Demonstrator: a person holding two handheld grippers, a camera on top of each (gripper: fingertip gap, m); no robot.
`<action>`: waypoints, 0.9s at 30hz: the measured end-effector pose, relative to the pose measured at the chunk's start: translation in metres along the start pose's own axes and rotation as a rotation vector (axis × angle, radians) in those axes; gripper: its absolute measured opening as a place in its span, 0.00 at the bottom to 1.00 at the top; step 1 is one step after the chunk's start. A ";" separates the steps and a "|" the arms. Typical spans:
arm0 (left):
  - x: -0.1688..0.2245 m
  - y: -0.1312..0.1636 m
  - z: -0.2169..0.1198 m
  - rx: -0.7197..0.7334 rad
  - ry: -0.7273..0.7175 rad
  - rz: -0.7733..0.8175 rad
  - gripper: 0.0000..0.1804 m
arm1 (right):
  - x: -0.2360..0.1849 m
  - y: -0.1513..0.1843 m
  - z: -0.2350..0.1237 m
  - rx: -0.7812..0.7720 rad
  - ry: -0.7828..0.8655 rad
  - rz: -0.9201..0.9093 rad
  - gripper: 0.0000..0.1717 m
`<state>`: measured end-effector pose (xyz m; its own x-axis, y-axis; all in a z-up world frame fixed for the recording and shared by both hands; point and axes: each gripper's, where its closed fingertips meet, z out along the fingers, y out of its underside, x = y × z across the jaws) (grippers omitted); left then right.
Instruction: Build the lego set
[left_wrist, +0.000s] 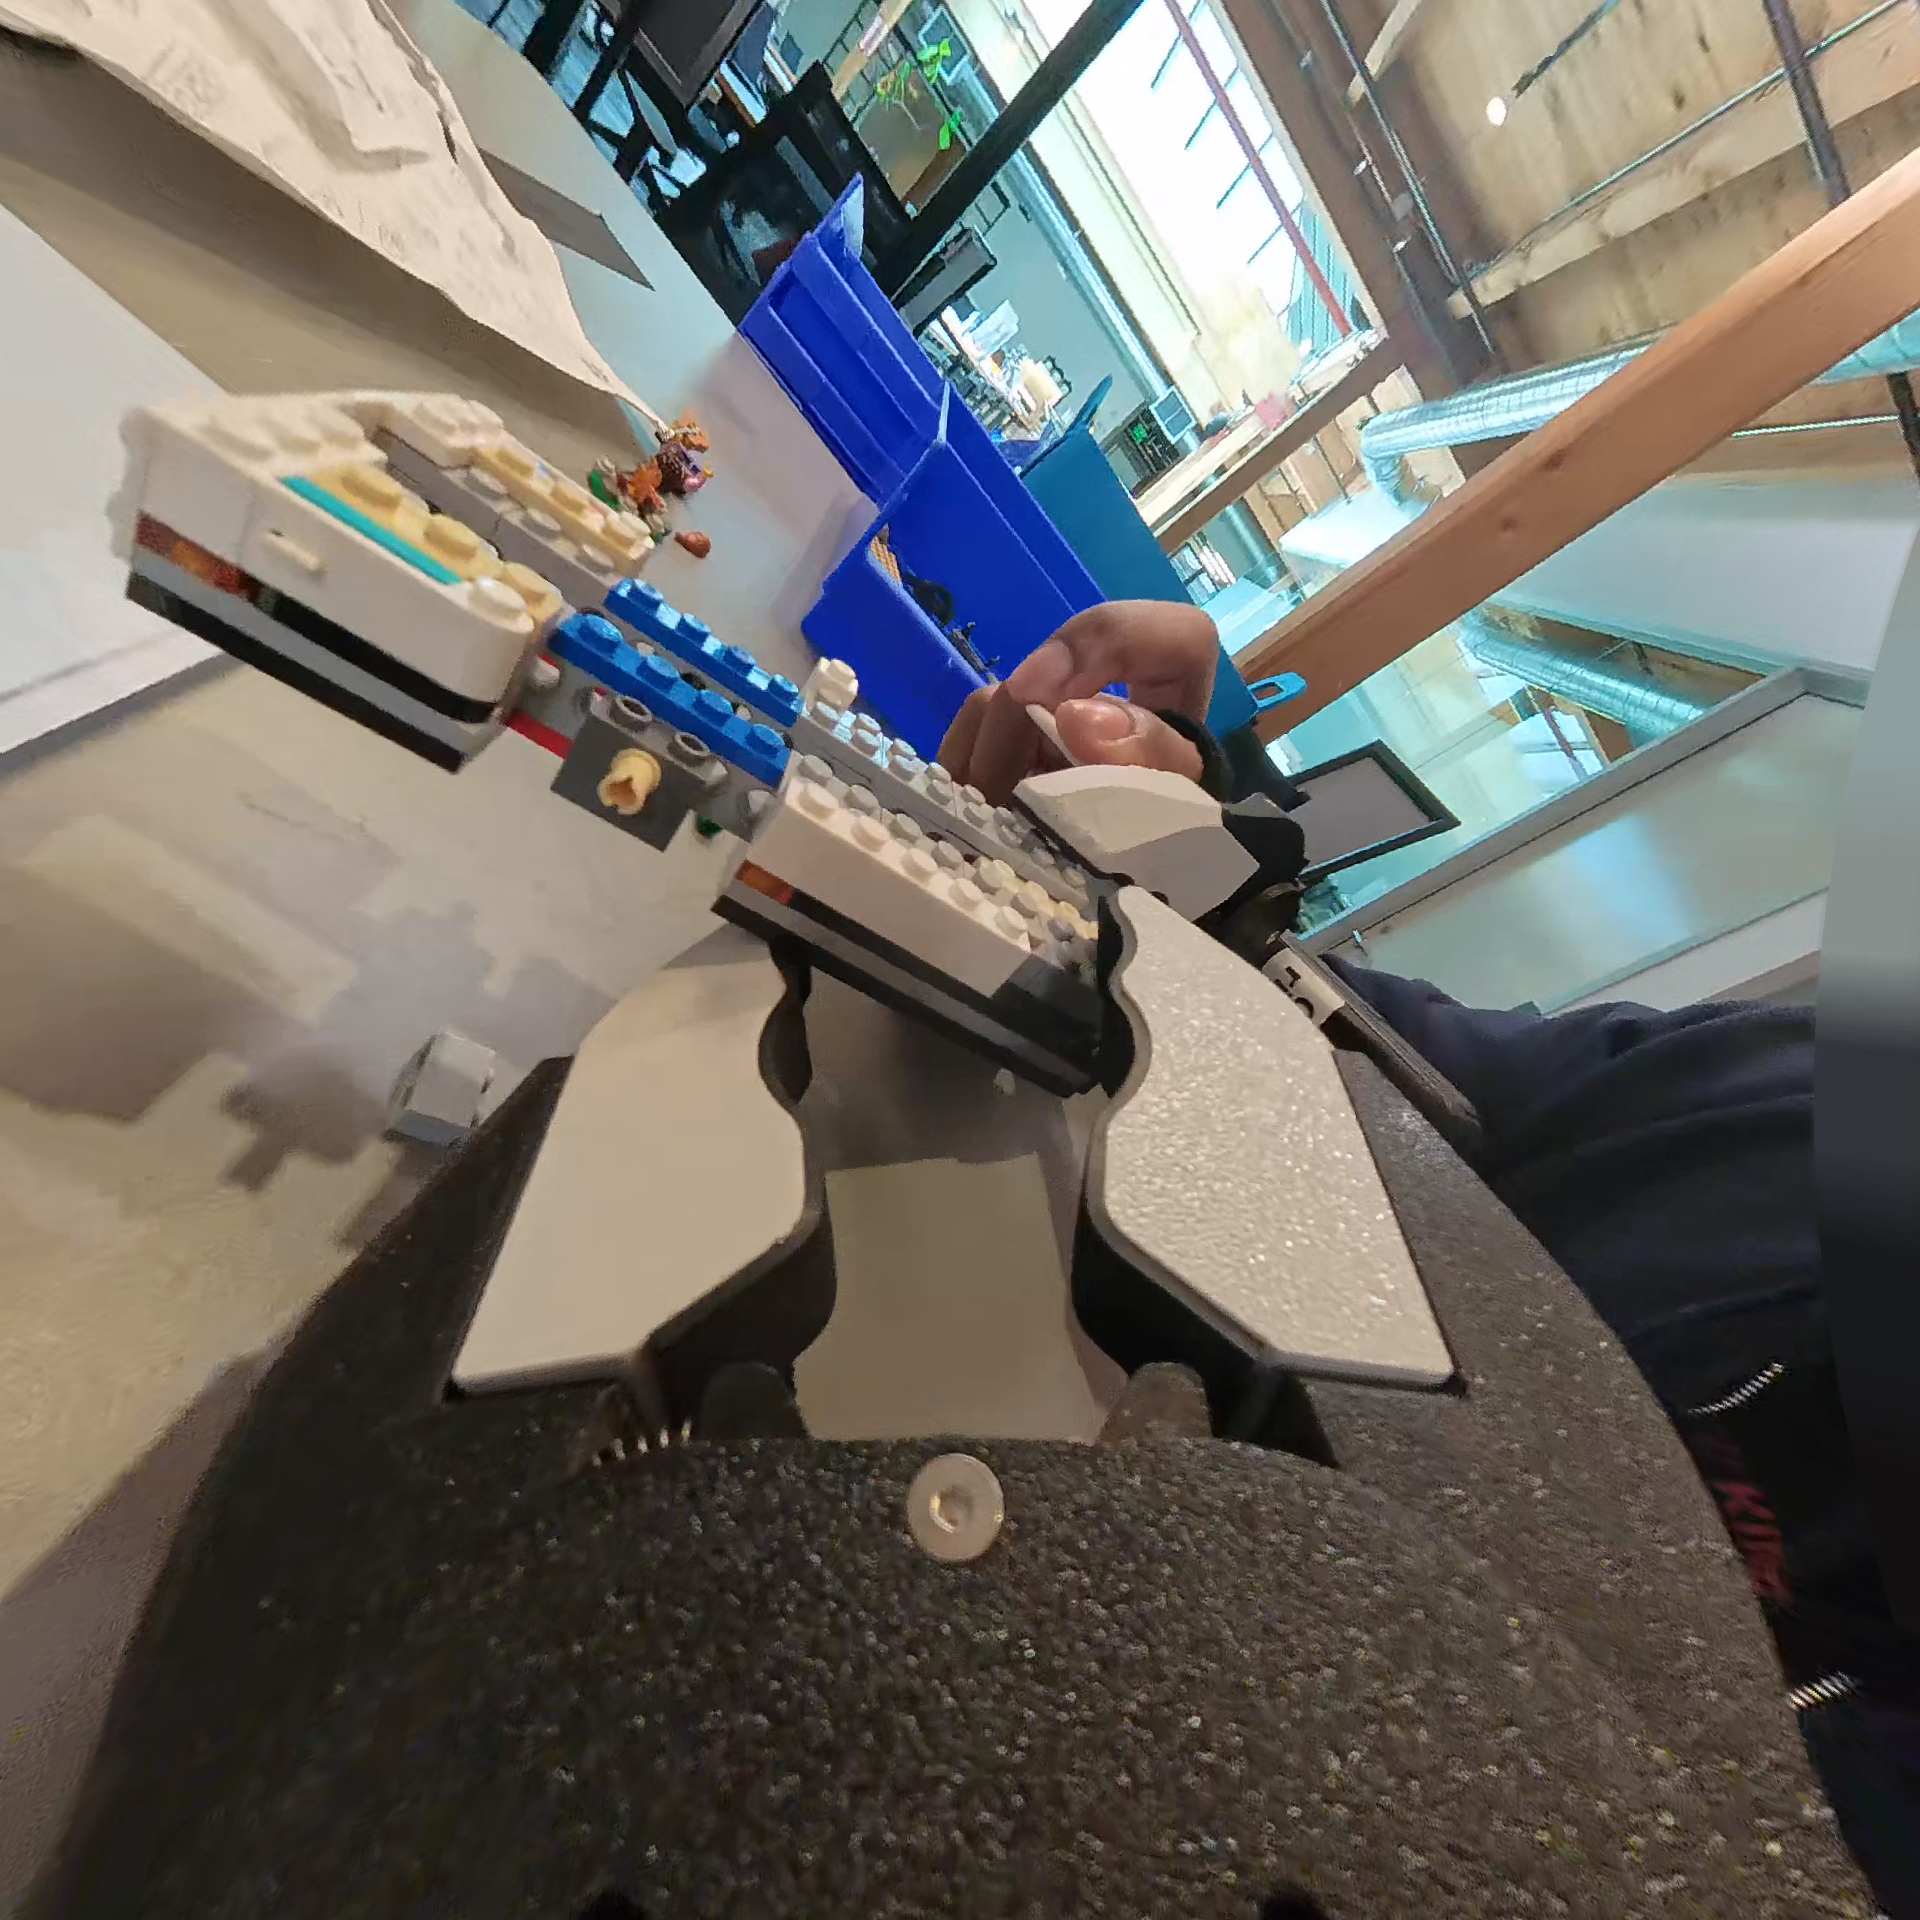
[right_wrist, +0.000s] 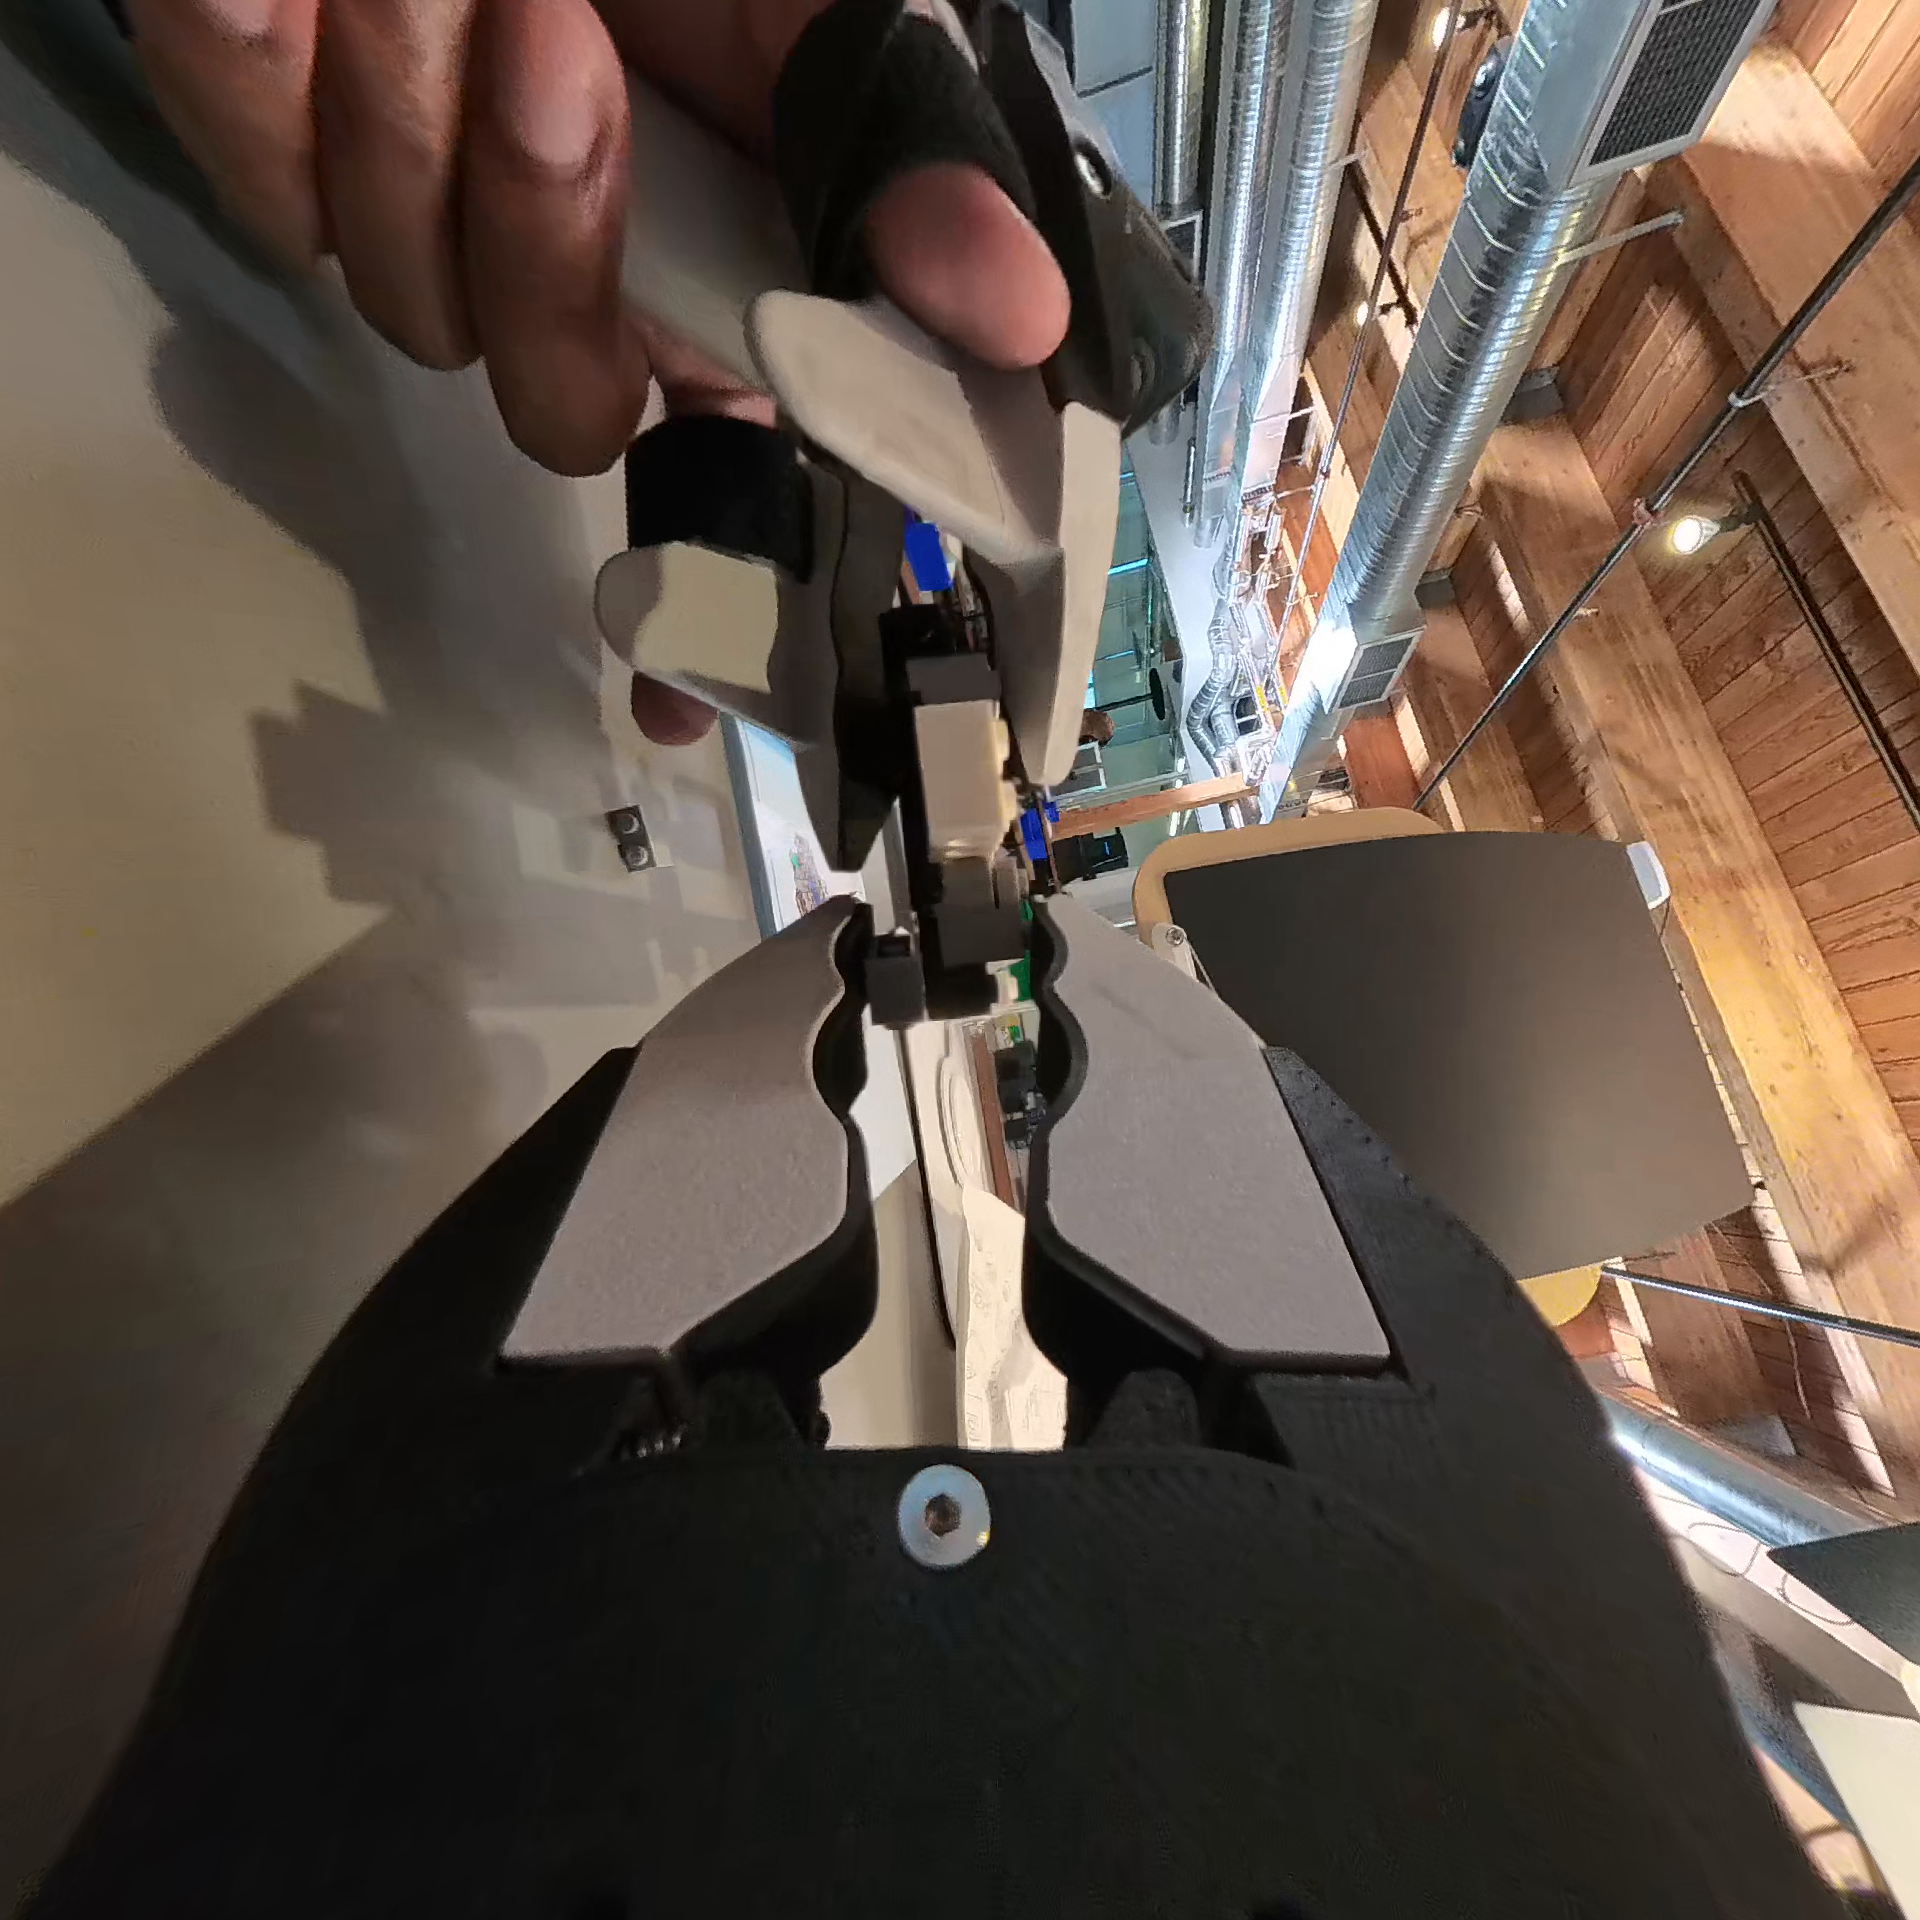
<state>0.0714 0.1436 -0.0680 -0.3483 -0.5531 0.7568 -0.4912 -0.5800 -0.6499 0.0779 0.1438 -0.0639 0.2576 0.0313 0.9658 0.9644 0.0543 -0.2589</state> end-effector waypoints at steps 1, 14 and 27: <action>-0.001 0.000 -0.002 -0.003 0.012 -0.026 0.30 | 0.000 0.001 0.000 -0.005 0.003 -0.004 0.17; 0.009 -0.038 -0.036 0.103 -0.106 0.402 0.28 | 0.007 0.013 0.000 -0.038 0.012 0.078 0.17; 0.008 0.002 -0.013 -0.048 -0.400 1.523 0.33 | 0.009 -0.016 -0.010 0.136 -0.053 0.213 0.16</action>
<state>0.0572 0.1456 -0.0623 -0.2988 -0.6974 -0.6514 0.0832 0.6609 -0.7458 0.0653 0.1334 -0.0511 0.4472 0.1087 0.8878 0.8706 0.1747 -0.4599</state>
